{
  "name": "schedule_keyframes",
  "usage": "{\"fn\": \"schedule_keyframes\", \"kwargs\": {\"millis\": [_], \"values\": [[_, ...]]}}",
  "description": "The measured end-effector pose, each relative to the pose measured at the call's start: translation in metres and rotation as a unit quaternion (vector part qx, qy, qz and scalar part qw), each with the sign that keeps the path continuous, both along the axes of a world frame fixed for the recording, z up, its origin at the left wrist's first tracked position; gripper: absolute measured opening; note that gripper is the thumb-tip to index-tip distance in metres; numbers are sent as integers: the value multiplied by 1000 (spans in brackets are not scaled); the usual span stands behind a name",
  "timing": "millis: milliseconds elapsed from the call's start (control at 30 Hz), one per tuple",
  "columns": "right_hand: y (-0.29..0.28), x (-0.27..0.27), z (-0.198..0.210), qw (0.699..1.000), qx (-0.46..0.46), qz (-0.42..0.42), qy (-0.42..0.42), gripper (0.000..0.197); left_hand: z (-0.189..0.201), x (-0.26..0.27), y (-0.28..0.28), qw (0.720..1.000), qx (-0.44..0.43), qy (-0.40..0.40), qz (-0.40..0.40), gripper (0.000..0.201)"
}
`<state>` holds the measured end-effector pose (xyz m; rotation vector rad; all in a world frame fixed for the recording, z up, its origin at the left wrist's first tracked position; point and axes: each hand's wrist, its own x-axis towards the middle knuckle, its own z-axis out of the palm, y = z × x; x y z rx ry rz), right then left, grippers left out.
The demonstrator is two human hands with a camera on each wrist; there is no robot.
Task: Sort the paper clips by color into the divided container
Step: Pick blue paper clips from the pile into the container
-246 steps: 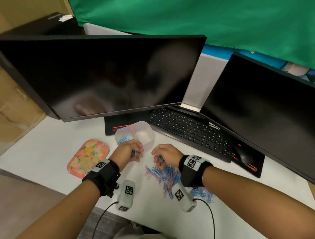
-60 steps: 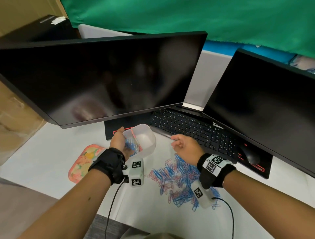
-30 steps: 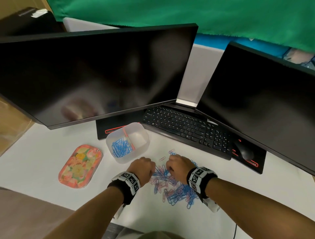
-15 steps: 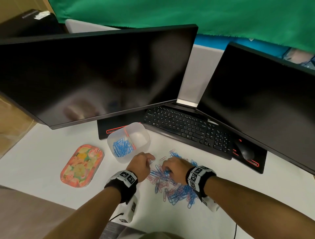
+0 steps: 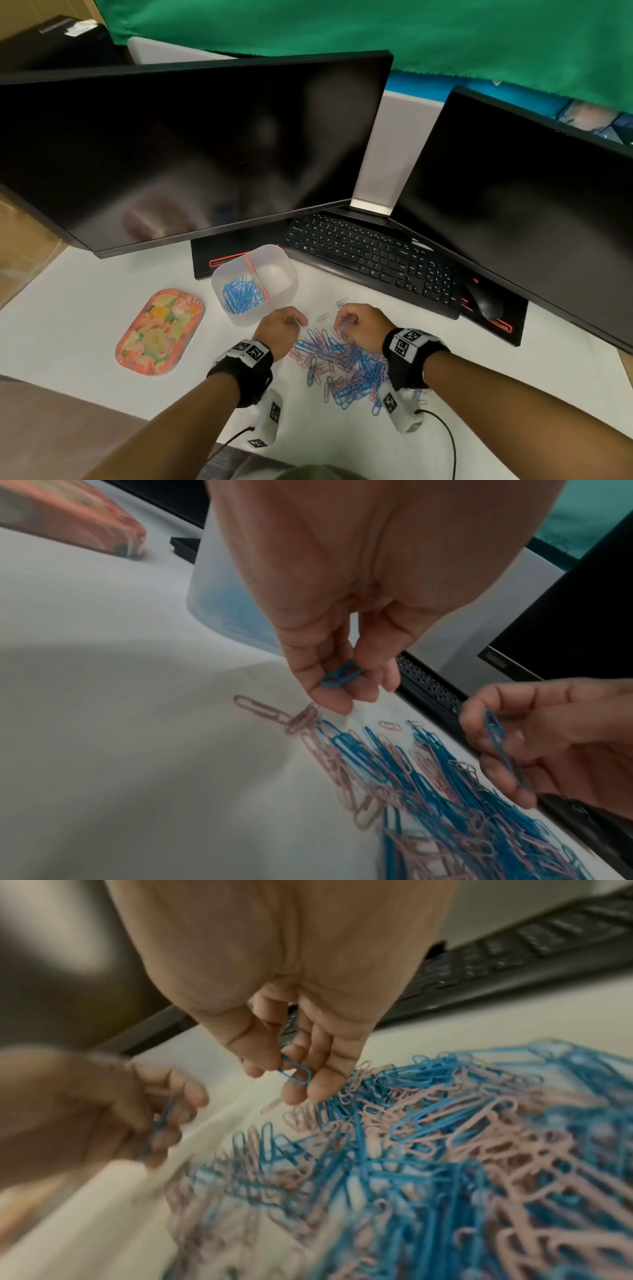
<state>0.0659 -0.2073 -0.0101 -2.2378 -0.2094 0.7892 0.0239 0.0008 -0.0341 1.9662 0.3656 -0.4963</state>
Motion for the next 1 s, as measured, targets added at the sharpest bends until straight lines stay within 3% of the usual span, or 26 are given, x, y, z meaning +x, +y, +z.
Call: {"fn": "schedule_keyframes", "kwargs": {"millis": [100, 200, 367, 500, 567, 800, 1000], "values": [[1, 3, 6, 991, 59, -79, 87, 26, 6, -1, -5, 998, 42, -13, -42, 25], [3, 3, 6, 986, 80, -94, 112, 24, 7, -3, -9, 978, 143, -41, -145, 13], [5, -6, 0, 999, -48, 14, -3, 12, 1, -7, -11, 935, 248, -58, -247, 21], [11, -16, -7, 974, -138, 157, -86, 21, 2, -5, -12, 915, 284, -70, -279, 24], [12, -19, -11, 968, -152, 174, -102, 23, 2, -4, -12, 909, 293, -70, -287, 23], [12, -16, -11, 973, -161, 148, -75, 29, 4, -4, -8, 931, 263, -62, -244, 11], [9, -13, -1, 987, -112, 103, -49, 26, 5, -4, -2, 961, 184, -59, -200, 27]]}}
